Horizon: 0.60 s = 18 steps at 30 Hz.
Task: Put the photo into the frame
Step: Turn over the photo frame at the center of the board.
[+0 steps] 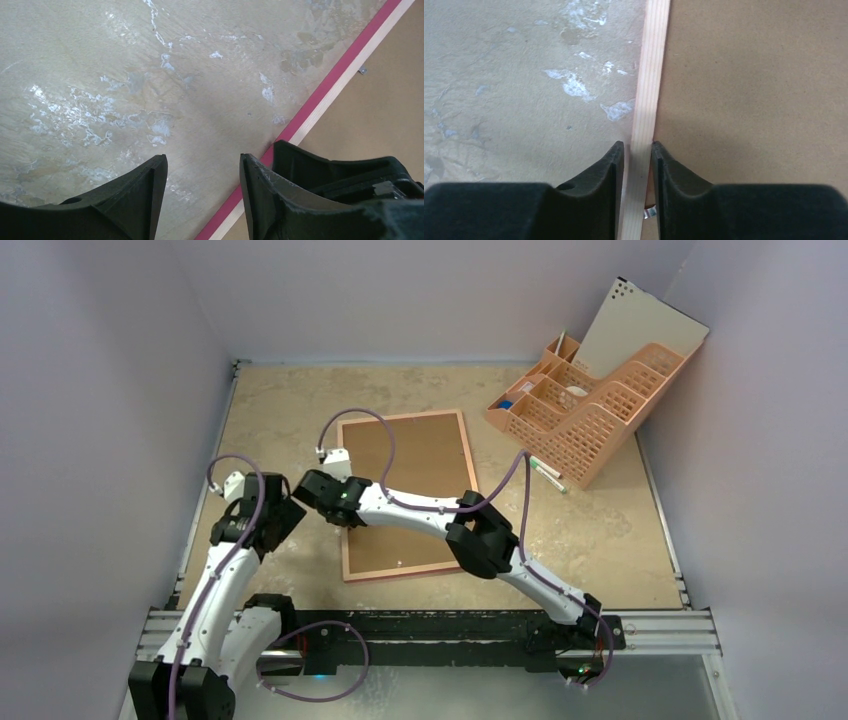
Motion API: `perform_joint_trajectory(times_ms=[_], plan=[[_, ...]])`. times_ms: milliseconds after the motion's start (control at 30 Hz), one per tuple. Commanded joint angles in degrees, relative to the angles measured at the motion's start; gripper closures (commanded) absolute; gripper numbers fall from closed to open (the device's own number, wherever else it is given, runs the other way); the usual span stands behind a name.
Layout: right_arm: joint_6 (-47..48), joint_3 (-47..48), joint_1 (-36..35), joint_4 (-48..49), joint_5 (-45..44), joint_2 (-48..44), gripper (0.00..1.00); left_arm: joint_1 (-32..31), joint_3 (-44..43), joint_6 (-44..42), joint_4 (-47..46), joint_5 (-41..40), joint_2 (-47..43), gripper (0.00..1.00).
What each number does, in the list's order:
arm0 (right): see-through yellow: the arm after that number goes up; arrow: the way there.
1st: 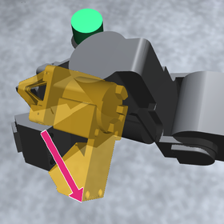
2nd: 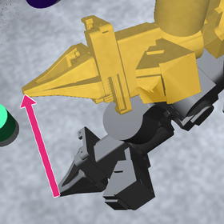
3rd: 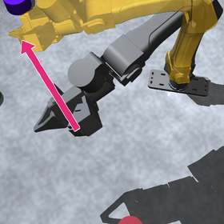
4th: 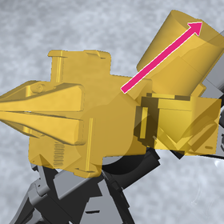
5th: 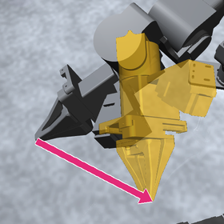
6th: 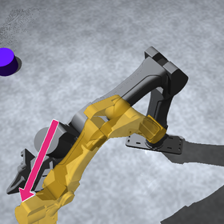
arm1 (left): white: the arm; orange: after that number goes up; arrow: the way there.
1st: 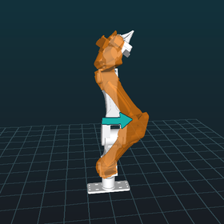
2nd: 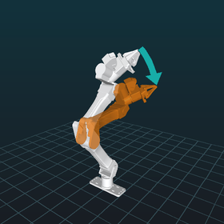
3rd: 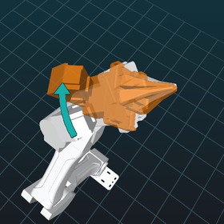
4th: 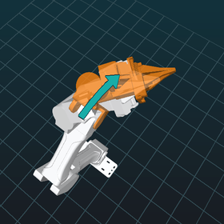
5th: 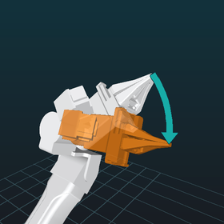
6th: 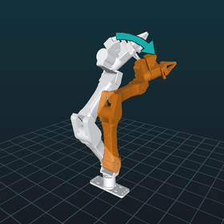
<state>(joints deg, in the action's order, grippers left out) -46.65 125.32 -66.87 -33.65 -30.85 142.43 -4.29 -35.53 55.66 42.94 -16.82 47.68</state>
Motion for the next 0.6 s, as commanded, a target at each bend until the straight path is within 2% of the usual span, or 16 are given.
perform_joint_trajectory(times_ms=[0,67,100,267,567], plan=[[-2.9,-0.4,-0.4,-2.4,-2.3,2.2,0.83,-0.6,1.0,4.3,0.8,-1.8,0.1,0.43],[-3.1,-0.2,-0.4,-2.0,-2.6,1.8,0.96,-0.7,1.7,5.2,0.9,-1.5,0.2,0.45],[-2.5,-0.2,-0.4,-1.1,-1.7,1.2,1.00,-0.8,2.2,5.0,0.4,-1.1,0.4,0.49],[-1.6,1.1,-0.4,0.9,1.6,-2.9,1.00,-1.1,3.8,4.0,-2.0,1.4,0.8,0.52],[-1.9,-1.6,-0.3,4.3,3.5,-11.7,1.00,-1.2,10.6,-5.9,-21.9,31.1,0.9,0.50]])
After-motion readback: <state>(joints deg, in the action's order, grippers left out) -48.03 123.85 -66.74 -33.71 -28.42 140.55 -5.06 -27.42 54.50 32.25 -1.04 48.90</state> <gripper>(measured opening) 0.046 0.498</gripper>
